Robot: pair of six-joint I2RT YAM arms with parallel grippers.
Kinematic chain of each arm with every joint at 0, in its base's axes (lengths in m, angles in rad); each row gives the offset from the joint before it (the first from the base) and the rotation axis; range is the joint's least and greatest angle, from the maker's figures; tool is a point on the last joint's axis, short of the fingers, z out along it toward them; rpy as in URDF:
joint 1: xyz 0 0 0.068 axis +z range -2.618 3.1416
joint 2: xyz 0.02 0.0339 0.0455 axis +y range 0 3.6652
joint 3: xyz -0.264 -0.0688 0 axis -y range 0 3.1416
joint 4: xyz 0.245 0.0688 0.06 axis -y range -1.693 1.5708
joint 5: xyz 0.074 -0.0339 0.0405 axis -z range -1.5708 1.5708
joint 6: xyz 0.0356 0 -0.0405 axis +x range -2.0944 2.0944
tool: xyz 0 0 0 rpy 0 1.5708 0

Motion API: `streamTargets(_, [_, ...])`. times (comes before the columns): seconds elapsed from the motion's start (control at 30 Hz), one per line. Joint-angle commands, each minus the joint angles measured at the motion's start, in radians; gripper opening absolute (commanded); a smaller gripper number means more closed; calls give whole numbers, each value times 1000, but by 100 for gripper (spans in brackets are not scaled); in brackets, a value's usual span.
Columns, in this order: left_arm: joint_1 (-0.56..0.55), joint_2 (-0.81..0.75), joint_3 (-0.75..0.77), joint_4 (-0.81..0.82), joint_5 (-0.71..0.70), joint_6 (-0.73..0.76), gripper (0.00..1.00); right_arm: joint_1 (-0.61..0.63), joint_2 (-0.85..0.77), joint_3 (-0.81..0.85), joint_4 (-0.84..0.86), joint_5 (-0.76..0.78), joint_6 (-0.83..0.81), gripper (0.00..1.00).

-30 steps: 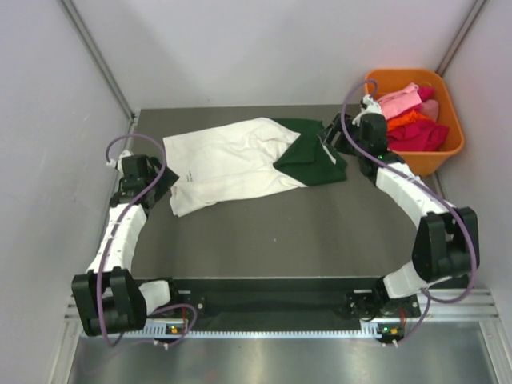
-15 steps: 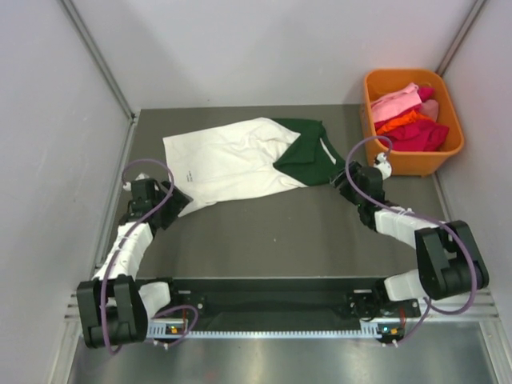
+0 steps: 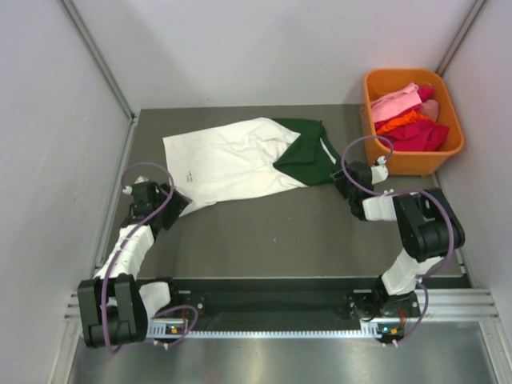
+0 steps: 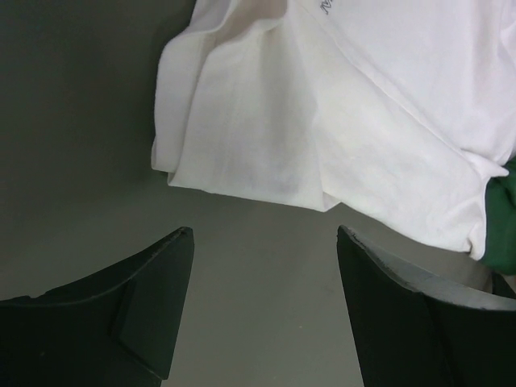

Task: Fold and stack the t-shirts
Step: Fold the tshirt

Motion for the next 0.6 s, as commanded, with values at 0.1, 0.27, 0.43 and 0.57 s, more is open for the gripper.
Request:
streamTargets(0.1, [4, -16, 0, 2, -128, -58, 76, 24, 78, 189, -157, 180, 9, 38])
streamTargets(0.27, [4, -22, -6, -11, -154, -64, 75, 23, 89, 228, -178, 214, -19, 18])
streamTargets(0.43, [4, -52, -29, -18, -182, -61, 75, 35, -28, 145, -207, 295, -31, 0])
streamTargets(0.57, [0, -81, -61, -8, -168, -75, 75, 39, -225, -13, -250, 335, -42, 0])
